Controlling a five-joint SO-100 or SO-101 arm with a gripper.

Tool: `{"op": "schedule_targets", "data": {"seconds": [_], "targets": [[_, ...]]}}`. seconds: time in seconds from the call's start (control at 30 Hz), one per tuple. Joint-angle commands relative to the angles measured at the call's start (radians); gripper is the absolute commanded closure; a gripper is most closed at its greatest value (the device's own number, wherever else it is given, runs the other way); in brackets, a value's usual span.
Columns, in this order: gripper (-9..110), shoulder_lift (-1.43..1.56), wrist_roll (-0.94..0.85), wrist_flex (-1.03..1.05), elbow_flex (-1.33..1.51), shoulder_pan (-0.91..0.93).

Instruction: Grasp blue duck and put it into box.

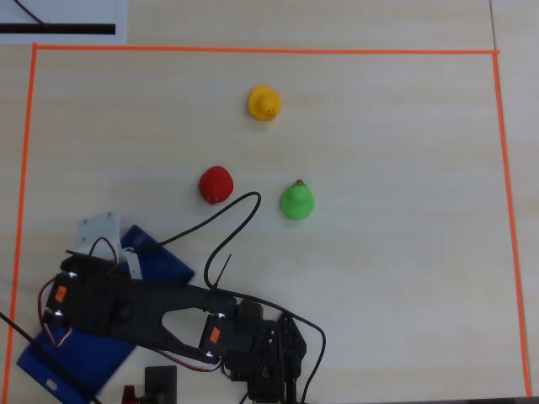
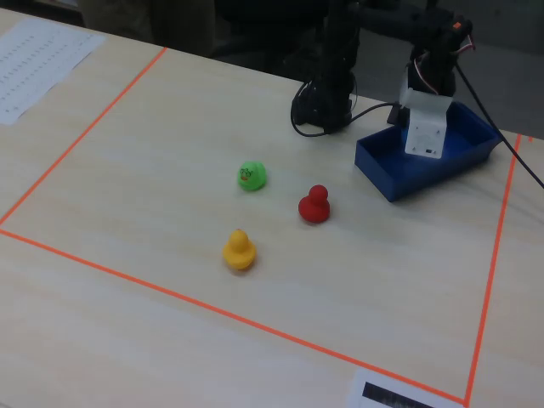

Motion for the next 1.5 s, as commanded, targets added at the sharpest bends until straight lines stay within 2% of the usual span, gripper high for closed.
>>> {"op": "schedule_targets", "data": {"seconds": [0.0,0.17,0.27,0.33,0.43,0.5,0.63,0.87,1.07,1.17,1.33,1.47], "targets": [[63,0.026,-0.035,0.014,-0.031,-0.011],[54,0.072,-0.049,0.012,-0.012,0.037],[58,0.101,-0.049,0.005,-0.035,0.107],[69,0.135,-0.063,-0.003,-0.080,0.210],[99,0.230,-0.094,-0.063,-0.130,0.407],[101,0.330,-0.127,-0.135,-0.109,0.532],[101,0.555,-0.204,-0.304,0.048,0.795],[101,1.049,-0.437,-0.609,0.600,1.207],[101,1.460,-0.492,-0.746,1.167,1.293],[101,1.563,-0.497,-0.755,1.345,1.313],[101,1.690,-0.581,-0.647,1.560,1.316],[101,1.690,-0.629,-0.503,1.568,1.325]]}}
